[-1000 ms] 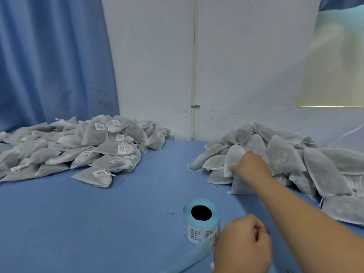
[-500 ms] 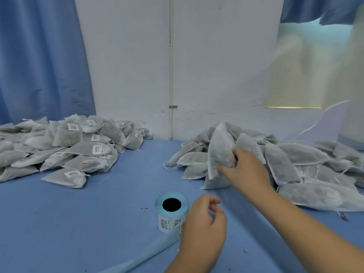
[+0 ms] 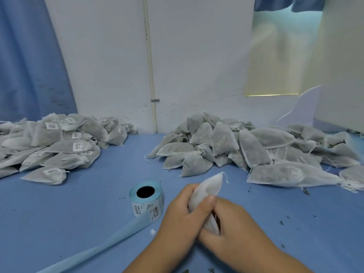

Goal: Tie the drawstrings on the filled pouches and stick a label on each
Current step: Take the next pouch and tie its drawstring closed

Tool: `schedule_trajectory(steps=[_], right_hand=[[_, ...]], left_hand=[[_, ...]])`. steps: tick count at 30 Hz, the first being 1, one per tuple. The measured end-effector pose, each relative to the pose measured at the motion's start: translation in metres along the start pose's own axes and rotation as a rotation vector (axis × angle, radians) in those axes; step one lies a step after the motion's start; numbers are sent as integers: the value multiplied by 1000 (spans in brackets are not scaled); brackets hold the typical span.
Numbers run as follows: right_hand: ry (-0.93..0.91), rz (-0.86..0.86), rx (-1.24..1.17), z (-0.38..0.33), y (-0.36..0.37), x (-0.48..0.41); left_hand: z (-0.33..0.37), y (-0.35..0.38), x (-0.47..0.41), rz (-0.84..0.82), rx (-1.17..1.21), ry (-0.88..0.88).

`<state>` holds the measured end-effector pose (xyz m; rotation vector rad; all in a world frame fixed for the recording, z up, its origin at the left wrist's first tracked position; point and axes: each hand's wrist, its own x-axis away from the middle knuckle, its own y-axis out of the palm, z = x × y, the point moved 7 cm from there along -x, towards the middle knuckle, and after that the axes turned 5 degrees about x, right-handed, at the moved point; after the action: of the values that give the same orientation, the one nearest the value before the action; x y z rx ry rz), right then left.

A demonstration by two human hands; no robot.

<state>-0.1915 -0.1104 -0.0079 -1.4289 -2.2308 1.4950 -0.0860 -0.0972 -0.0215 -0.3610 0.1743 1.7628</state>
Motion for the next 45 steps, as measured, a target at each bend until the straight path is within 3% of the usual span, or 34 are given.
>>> schedule_trajectory(steps=[4, 9, 15, 21, 27, 31, 34, 41, 45], right_hand=[[-51, 76, -218, 5, -22, -1], [271, 308, -733, 45, -46, -1], [245, 56, -516, 41, -28, -5], [301, 48, -512, 48, -38, -7], [232, 13, -464, 46, -45, -6], [147, 10, -486, 37, -44, -6], [101, 31, -504, 36, -50, -7], [90, -32, -450, 39, -56, -5], [103, -104, -366, 36, -49, -3]], left_hand=[[-5, -9, -5, 108, 111, -86], [-8, -15, -8, 128, 158, -158], [0, -5, -3, 11, 2, -87], [14, -21, -2, 202, -240, 23], [22, -4, 1, 3, -915, 223], [35, 24, 15, -132, -614, 284], [28, 28, 18, -92, -286, 89], [16, 17, 8, -52, 146, -191], [20, 16, 5, -93, 471, -213]])
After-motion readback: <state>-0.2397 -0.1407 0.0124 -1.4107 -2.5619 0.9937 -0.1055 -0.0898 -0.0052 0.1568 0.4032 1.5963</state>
